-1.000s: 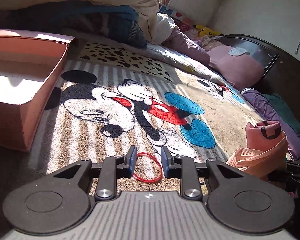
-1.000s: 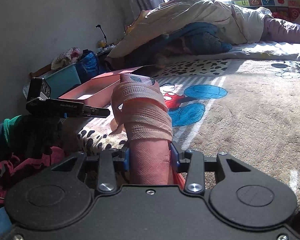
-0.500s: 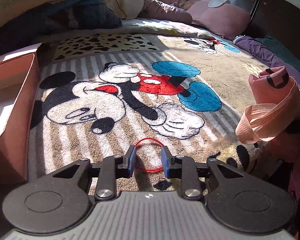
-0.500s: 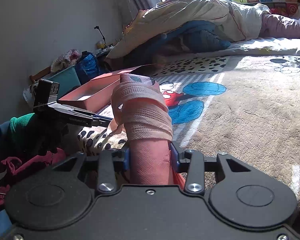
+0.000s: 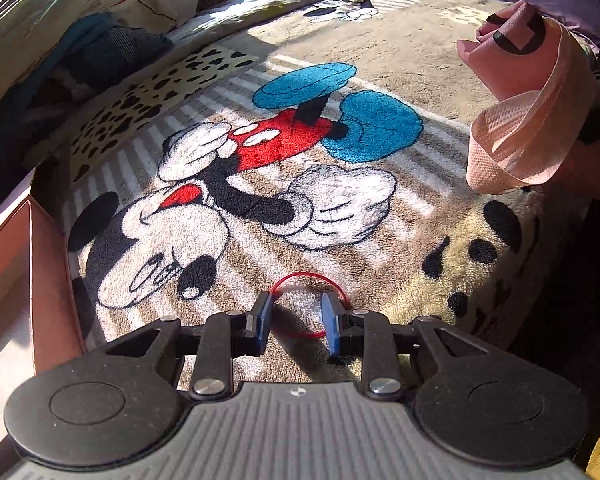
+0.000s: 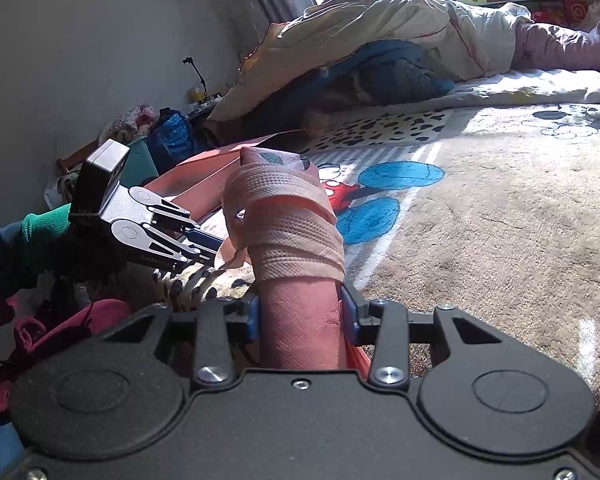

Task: Fold shopping bag
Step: 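Grasp the red rubber band from the blanket with the left tool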

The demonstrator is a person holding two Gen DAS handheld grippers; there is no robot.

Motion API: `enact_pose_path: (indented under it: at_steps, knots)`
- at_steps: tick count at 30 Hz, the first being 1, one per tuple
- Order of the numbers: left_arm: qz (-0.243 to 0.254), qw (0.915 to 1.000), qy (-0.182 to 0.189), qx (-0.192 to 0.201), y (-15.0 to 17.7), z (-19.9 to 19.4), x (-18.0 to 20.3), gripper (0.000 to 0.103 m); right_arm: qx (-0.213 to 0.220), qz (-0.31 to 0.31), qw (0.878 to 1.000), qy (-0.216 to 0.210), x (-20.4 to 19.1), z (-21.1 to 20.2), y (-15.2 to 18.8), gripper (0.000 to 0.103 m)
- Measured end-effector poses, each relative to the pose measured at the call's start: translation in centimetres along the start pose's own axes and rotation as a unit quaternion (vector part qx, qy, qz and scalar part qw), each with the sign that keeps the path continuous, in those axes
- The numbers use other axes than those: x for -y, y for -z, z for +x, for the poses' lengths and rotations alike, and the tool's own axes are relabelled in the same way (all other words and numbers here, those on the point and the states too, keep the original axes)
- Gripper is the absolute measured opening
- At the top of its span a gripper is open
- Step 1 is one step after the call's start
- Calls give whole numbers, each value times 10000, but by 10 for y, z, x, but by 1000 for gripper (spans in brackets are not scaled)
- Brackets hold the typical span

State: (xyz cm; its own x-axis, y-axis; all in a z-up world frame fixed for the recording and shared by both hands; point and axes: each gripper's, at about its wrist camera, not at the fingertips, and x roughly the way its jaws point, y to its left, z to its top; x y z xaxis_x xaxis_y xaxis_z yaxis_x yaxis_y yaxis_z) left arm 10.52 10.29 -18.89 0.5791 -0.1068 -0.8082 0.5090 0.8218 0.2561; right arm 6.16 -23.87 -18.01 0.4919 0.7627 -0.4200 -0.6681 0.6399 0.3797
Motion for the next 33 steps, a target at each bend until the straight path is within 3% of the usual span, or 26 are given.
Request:
enact_pose_path:
  at_steps: [5, 7, 14, 22, 33]
  knots:
    - [337, 9990, -294, 59, 2, -4, 17, 25, 3, 11, 10000, 8, 2, 0, 0, 40]
    - [316, 9992, -235, 61, 3, -2, 16, 18, -4, 18, 10000, 9, 2, 0, 0, 40]
    - [-121, 9990, 401, -162, -2, 8, -7, 16, 28, 44, 10000, 10, 3, -1, 0, 40]
    - [-291, 9985, 466, -31, 0, 15, -11, 18, 55, 60, 10000, -17, 3, -1, 1, 40]
    - [-1131, 9894, 91, 905, 19, 16, -7, 20, 32, 71, 10000, -44, 1, 3, -1, 40]
